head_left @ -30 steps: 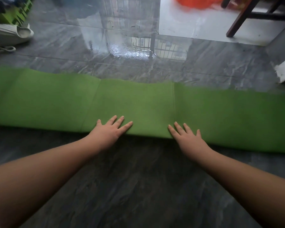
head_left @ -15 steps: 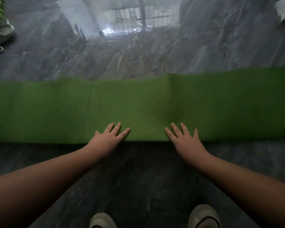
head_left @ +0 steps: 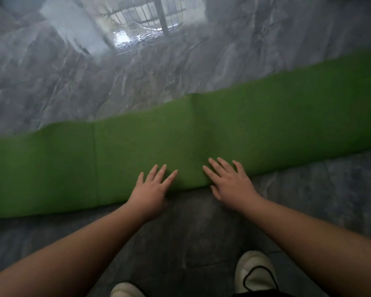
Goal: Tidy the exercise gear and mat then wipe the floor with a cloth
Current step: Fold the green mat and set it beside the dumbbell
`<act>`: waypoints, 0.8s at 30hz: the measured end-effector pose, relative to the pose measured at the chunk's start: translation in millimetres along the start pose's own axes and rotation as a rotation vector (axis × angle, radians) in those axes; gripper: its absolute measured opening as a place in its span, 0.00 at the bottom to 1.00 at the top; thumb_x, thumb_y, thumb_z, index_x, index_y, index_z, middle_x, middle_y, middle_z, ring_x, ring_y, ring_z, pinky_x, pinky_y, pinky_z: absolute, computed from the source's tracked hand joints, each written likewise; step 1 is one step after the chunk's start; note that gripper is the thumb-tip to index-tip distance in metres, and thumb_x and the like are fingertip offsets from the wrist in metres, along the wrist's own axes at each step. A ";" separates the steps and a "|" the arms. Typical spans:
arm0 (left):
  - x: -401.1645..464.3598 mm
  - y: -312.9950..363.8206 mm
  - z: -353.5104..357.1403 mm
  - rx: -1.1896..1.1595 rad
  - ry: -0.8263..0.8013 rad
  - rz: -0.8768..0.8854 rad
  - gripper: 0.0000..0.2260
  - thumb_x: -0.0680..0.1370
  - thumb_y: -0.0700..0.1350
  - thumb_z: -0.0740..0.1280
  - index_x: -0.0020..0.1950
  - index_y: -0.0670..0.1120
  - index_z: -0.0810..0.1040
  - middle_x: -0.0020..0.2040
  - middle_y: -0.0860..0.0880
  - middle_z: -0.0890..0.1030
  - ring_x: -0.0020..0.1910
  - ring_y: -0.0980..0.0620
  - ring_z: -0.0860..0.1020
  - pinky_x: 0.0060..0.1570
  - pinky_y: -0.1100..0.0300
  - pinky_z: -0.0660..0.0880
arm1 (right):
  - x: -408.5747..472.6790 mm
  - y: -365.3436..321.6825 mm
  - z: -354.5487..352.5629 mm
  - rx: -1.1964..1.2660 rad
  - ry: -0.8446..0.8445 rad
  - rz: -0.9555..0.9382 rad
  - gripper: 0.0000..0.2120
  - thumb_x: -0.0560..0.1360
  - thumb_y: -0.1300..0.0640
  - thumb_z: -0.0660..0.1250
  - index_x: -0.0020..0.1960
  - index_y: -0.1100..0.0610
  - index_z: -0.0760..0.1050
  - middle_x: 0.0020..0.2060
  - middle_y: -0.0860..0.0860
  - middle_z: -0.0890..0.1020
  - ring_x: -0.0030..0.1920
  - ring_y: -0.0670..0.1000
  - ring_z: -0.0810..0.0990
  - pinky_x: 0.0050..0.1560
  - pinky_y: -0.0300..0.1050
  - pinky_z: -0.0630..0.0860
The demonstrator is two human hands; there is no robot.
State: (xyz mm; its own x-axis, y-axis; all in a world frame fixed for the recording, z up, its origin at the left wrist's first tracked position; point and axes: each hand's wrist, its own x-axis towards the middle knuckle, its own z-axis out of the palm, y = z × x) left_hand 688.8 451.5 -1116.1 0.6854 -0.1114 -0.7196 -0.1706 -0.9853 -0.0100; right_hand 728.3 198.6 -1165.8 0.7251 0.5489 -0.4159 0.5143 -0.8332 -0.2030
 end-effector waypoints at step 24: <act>113.6 219.7 -70.6 -0.130 0.208 0.368 0.32 0.81 0.47 0.56 0.81 0.58 0.43 0.82 0.48 0.40 0.80 0.43 0.40 0.77 0.40 0.46 | -68.6 245.0 -29.1 1.376 0.889 1.399 0.30 0.74 0.62 0.69 0.74 0.58 0.63 0.70 0.58 0.73 0.65 0.57 0.76 0.67 0.50 0.72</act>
State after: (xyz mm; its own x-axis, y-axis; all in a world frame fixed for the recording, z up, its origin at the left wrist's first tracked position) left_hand 779.2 213.3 -1151.1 0.7257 -0.4686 -0.5038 -0.3486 -0.8817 0.3179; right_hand 817.9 -41.3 -1161.2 0.4114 -0.7670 -0.4923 -0.6786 0.1028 -0.7273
